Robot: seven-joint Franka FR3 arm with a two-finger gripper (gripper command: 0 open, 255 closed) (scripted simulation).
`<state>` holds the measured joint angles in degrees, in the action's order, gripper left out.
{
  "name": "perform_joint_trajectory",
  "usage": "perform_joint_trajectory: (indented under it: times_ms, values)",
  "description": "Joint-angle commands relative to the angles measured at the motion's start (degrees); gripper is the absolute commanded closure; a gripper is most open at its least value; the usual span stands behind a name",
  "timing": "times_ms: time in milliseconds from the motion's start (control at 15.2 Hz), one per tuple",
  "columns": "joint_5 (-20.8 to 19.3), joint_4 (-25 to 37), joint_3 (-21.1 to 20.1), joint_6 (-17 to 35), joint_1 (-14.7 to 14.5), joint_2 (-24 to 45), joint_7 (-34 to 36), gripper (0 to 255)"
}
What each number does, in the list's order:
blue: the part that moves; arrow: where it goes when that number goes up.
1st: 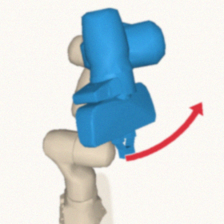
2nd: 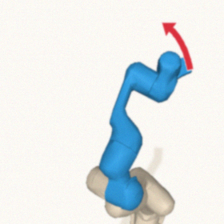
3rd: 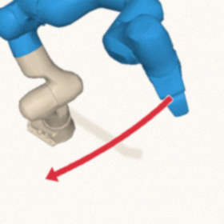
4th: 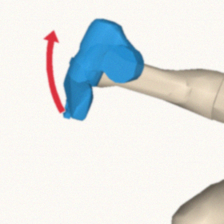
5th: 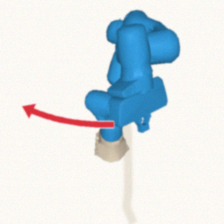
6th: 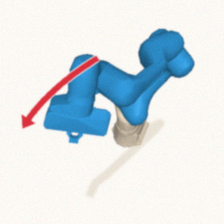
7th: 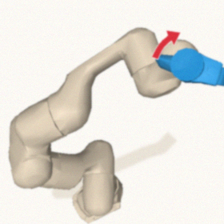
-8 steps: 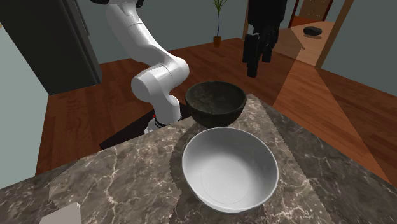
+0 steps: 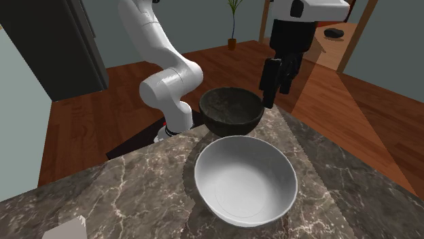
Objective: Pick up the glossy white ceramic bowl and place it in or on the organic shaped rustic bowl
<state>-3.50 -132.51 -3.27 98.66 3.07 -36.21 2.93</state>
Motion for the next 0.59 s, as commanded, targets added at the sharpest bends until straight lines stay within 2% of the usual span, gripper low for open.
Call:
perform_joint_trajectory:
  times_ms: [0,330,528]
  values:
    - [-3.5,-0.3,-0.1,1.7,1.5,2.3,0.0,0]
    - [-12.3,0.7,-0.5,4.8,5.4,8.4,1.0,0]
    - [-12.6,-0.7,-0.2,6.4,5.6,8.5,1.1,0]
